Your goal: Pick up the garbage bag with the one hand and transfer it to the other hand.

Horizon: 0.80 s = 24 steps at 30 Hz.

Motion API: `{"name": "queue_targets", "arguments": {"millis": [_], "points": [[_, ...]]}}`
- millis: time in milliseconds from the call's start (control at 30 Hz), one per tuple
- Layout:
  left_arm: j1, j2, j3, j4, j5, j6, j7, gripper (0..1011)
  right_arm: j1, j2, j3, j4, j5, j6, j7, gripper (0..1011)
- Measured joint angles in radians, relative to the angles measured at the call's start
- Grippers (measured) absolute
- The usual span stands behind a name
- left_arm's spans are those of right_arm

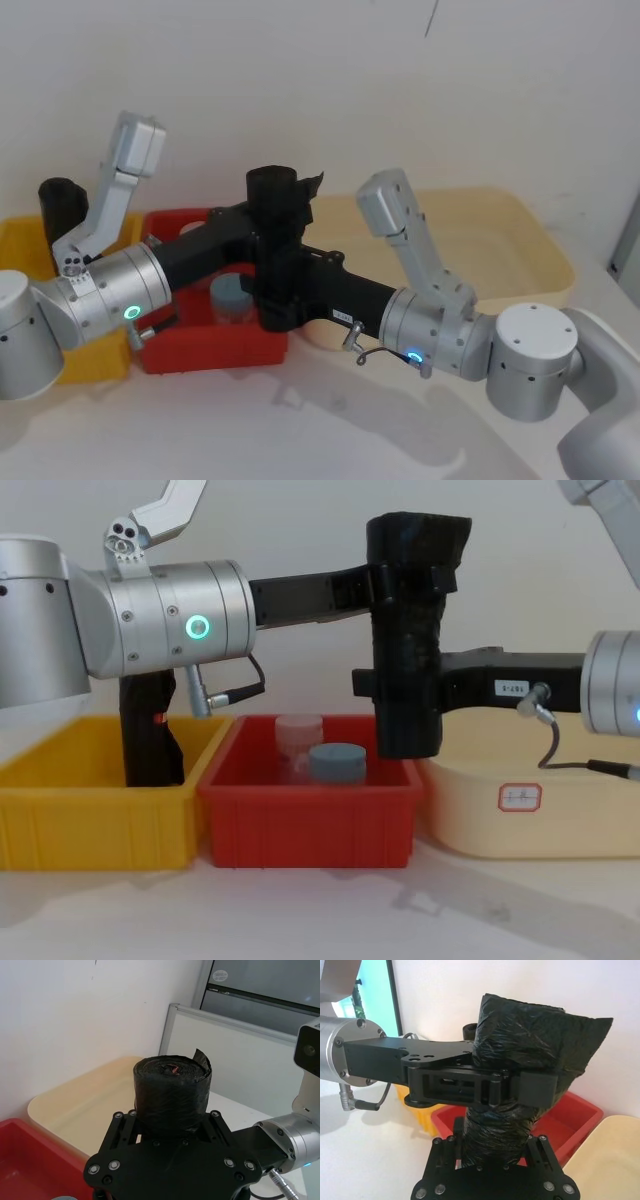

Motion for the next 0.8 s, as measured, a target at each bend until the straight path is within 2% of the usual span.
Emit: {"name": "queue_targets", "arguments": {"millis": [200,333,400,500,633,667,700,800], "points": [[0.0,-0.001,0.001,0.001,-0.001,0.0,0.001,570,0.001,0.0,-0.002,0.0,0.004,0.001,-0.001,573],[0.0,-0.001,0.002,0.002,-0.001,0.0,0.001,703,0.001,0.0,-0.001,0.0,0.009,0.001,-0.004,572],[0.0,-0.001,0.002,0.002,-0.001,0.0,0.001,723,0.001,0.0,0.001,0.001,0.011,0.001,-0.005,572],[0.002,0.0,0.002,0.001,-0.003,0.0,0.004,844,0.006,0.0,0.006,0.007,0.015,-0.003,-0.01,572],[0.01,0.004,-0.005,-0.01,-0.008,0.002,0.013,952,0.013,0.001,0.009,0.014,0.017,-0.009,-0.012,572],[0.012,0.005,-0.007,-0.013,-0.01,0.002,0.016,952,0.018,0.003,0.011,0.019,0.018,-0.011,-0.012,572],[0.018,0.008,-0.013,-0.021,-0.013,0.003,0.022,996,0.02,0.004,0.012,0.021,0.019,-0.012,-0.012,572],[0.027,0.014,-0.021,-0.033,-0.019,0.004,0.032,1001,0.028,0.009,0.016,0.029,0.021,-0.016,-0.012,572]]}}
